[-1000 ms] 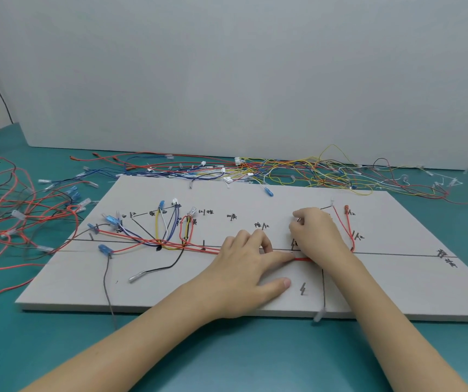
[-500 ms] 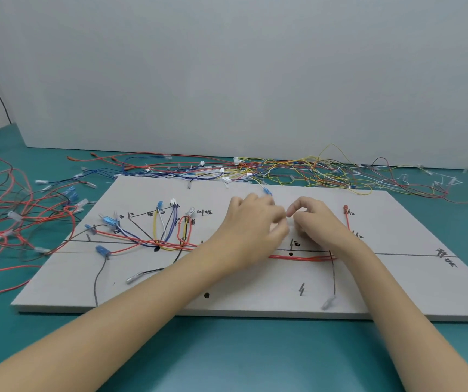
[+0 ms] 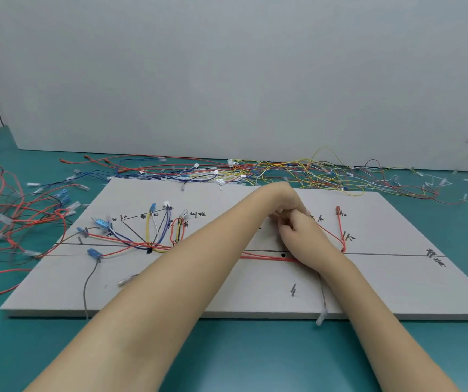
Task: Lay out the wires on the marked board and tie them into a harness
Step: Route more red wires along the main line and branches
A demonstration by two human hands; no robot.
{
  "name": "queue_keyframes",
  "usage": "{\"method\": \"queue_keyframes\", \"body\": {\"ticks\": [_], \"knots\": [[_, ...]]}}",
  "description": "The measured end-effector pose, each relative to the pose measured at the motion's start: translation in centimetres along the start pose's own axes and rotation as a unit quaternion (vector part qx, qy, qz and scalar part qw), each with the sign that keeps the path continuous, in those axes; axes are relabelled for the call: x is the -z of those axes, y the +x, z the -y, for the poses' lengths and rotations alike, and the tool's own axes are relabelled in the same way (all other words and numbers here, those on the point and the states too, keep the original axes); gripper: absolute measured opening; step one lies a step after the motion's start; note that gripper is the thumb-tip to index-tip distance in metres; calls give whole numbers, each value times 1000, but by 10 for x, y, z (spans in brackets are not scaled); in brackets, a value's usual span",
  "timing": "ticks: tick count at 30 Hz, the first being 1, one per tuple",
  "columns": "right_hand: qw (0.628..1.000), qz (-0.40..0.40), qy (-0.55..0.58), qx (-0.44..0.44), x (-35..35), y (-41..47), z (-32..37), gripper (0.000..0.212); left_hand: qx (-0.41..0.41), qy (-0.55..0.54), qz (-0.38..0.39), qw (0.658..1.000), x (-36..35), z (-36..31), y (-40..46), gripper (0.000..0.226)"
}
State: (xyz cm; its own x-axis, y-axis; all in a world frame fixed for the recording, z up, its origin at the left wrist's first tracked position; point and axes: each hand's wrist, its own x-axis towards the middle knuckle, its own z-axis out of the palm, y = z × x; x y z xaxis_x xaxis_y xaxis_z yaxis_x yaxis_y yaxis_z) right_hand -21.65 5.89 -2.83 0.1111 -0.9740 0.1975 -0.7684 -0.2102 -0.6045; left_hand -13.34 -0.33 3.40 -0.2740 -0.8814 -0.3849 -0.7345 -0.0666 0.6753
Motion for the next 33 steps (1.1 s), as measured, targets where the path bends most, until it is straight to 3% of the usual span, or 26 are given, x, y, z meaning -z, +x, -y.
{"method": "queue_keyframes", "body": {"ticks": [4,10,16,19,23,25,29,33], "knots": [[1000,10,10,1,2,-1,1,17,-15,-3,40,999,-1,-1,2,37],[999,40,-8,-16,3,-1,5,10,-115,-229,-40,966,-6,13,12,12],[997,62,-15,-33,11,-7,10,25,-110,-389,-45,914,-14,17,16,9],[996,64,-10,-56,15,-6,10,24,-112,-408,-26,906,-21,19,19,9],[987,11,125,-104,32,-5,5,12,-106,-363,-36,925,-29,15,23,15],[978,-46,171,-111,42,-5,0,9,-106,-364,-16,925,-32,13,20,17],[959,-210,133,-136,63,-5,-20,7,-135,-392,37,909,-38,7,14,13],[968,-119,135,-173,72,-11,-30,12,-151,-401,52,902,-39,-1,8,7]]}}
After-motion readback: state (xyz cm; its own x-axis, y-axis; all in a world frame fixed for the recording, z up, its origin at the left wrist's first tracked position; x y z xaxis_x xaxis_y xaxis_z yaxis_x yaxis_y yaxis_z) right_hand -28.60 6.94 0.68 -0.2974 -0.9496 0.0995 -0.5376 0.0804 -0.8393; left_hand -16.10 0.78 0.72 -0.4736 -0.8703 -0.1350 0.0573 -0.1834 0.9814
